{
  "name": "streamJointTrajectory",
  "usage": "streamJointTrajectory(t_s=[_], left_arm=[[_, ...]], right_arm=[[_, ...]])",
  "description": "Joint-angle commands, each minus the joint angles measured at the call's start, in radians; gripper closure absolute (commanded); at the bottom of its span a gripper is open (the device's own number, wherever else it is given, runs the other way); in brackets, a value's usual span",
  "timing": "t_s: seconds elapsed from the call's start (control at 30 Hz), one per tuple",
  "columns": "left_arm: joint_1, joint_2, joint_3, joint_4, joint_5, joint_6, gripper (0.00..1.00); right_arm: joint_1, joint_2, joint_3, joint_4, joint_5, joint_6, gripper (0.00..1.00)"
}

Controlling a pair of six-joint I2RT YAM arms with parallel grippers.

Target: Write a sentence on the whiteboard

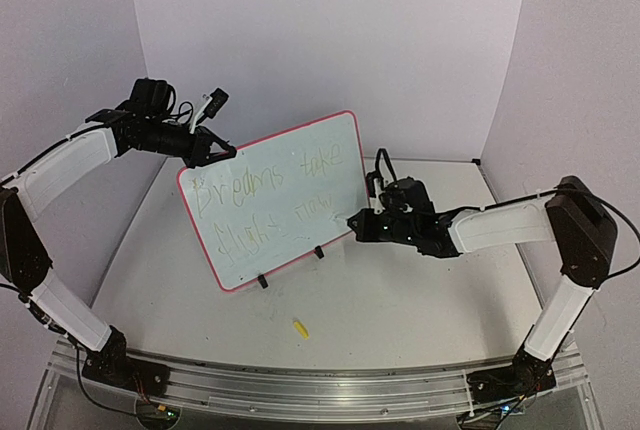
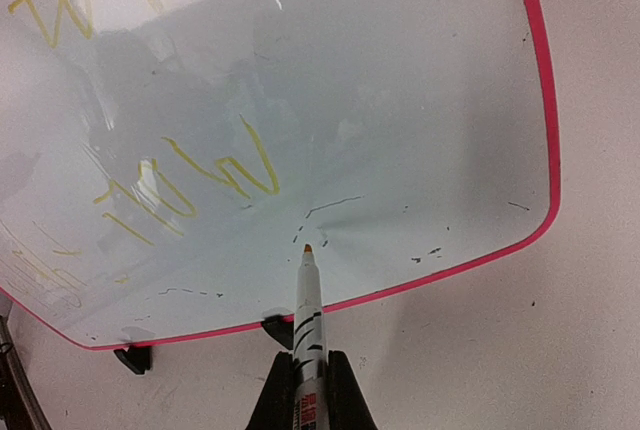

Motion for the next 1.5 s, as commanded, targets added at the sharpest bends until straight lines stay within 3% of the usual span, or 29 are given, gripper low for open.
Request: streamJointTrajectory(t_s=[0.0, 1.47], left_arm=[[-0.056, 0.063, -0.067, -0.142, 0.024, 0.058, 1.00], [-0.056, 0.064, -0.067, -0.144, 0.024, 0.061, 1.00]], right_arm=[[0.001, -0.046, 0.006, 0.015, 0.060, 0.004, 1.00], [-0.018, 0.036, 0.098, 0.057, 0.061, -0.013, 1.00]])
